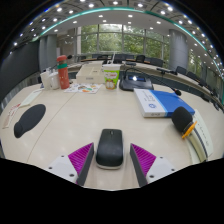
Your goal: Arrange mouse
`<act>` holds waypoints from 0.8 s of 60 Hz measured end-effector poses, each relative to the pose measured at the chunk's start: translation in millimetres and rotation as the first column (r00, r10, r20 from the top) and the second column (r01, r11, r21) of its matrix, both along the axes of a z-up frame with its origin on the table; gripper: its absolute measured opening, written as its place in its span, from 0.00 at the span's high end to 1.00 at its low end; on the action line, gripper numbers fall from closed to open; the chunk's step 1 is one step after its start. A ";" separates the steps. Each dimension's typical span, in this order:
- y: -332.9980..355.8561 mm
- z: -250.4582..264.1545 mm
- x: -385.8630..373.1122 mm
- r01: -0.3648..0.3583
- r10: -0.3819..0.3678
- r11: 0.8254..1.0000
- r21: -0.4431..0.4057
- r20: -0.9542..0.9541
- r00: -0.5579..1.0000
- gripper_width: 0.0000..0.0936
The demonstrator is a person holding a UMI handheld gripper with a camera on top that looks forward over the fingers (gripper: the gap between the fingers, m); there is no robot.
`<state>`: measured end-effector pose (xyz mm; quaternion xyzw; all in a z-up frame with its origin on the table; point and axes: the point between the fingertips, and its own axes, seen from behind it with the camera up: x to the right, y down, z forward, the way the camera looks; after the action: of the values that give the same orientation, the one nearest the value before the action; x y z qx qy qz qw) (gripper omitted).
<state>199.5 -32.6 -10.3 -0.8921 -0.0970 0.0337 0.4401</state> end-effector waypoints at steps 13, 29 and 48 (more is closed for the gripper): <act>14.4 -2.3 -4.8 -0.032 0.032 0.999 -0.008 -0.001 0.999 0.51; 13.5 3.0 2.6 0.052 -0.052 0.998 -0.039 0.014 0.999 0.65; 21.0 125.5 -61.8 0.122 -0.126 0.986 0.115 0.024 0.992 0.66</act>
<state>137.6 -11.6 115.2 -0.8704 -0.0500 -0.0133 0.4896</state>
